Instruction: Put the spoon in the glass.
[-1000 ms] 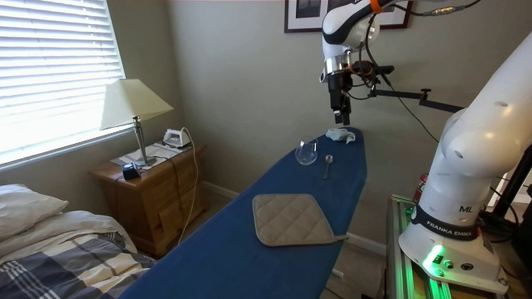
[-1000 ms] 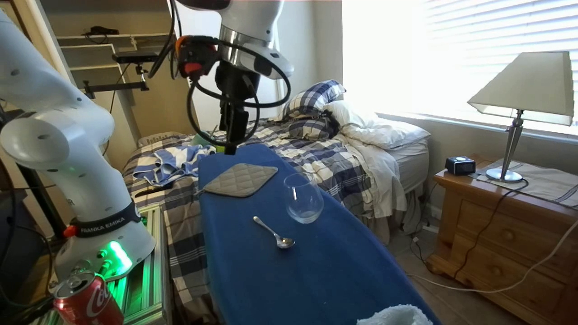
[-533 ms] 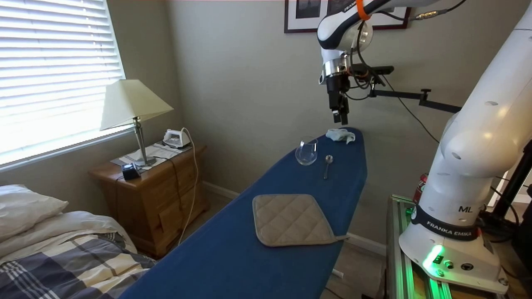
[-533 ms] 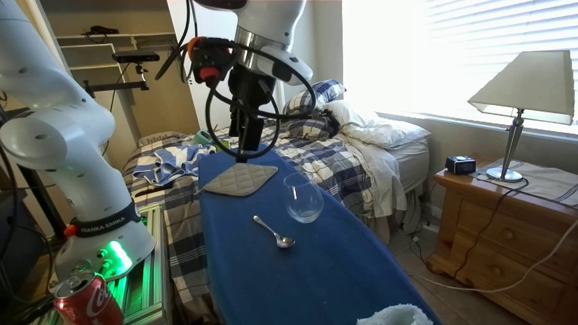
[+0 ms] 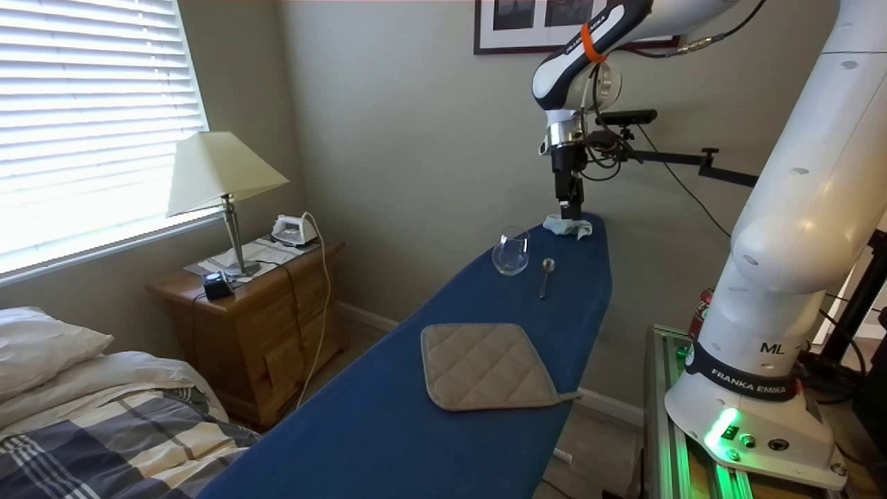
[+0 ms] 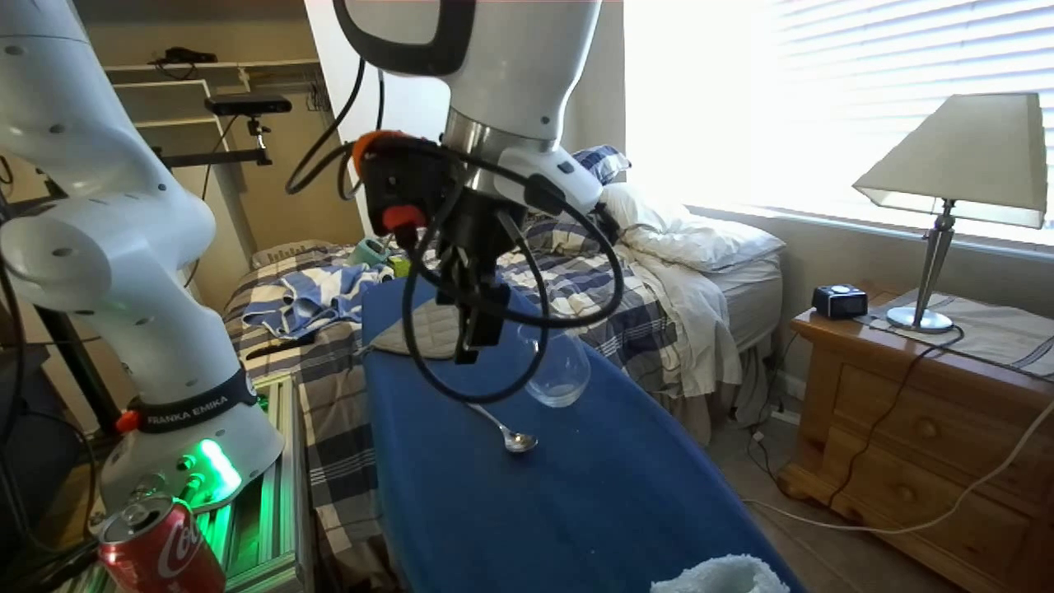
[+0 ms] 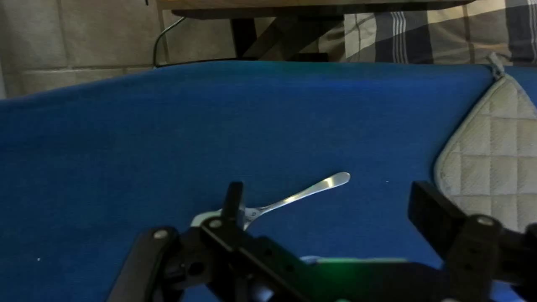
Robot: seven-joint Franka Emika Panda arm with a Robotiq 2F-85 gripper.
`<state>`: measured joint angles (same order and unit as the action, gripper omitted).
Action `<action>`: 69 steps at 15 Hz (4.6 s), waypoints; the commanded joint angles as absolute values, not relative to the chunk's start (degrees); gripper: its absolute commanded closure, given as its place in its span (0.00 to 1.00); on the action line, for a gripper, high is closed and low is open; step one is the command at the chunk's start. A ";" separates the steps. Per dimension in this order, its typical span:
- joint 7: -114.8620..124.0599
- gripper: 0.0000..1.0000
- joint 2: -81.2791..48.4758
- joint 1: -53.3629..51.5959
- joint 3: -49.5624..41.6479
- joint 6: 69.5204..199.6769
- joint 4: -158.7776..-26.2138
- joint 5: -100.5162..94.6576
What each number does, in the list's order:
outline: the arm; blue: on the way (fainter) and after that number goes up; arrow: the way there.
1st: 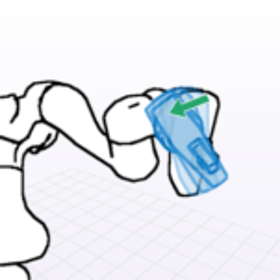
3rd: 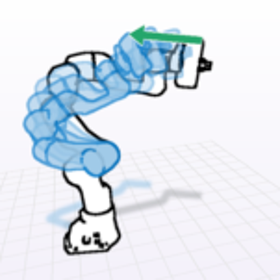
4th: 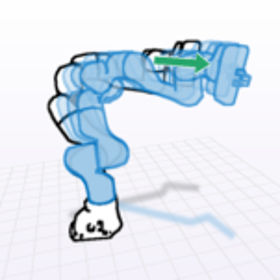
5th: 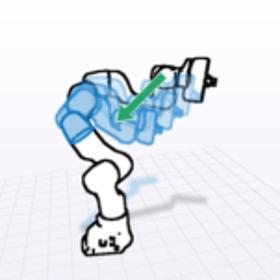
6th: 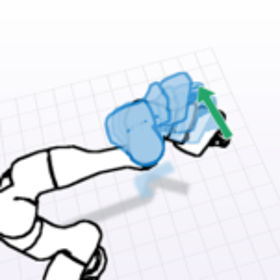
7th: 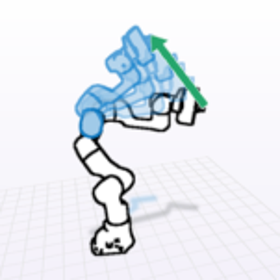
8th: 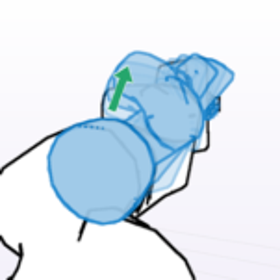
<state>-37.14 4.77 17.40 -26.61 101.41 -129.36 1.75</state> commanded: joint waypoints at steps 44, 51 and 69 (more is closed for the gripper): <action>-66.19 0.76 -19.31 29.41 -17.86 111.81 -119.56 13.75; -67.58 0.41 -20.71 30.00 -17.54 111.48 -118.74 15.65; -64.73 0.98 -15.03 28.43 -17.89 101.71 -117.74 14.85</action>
<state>-67.03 -18.63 29.06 -17.95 106.20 -117.83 16.62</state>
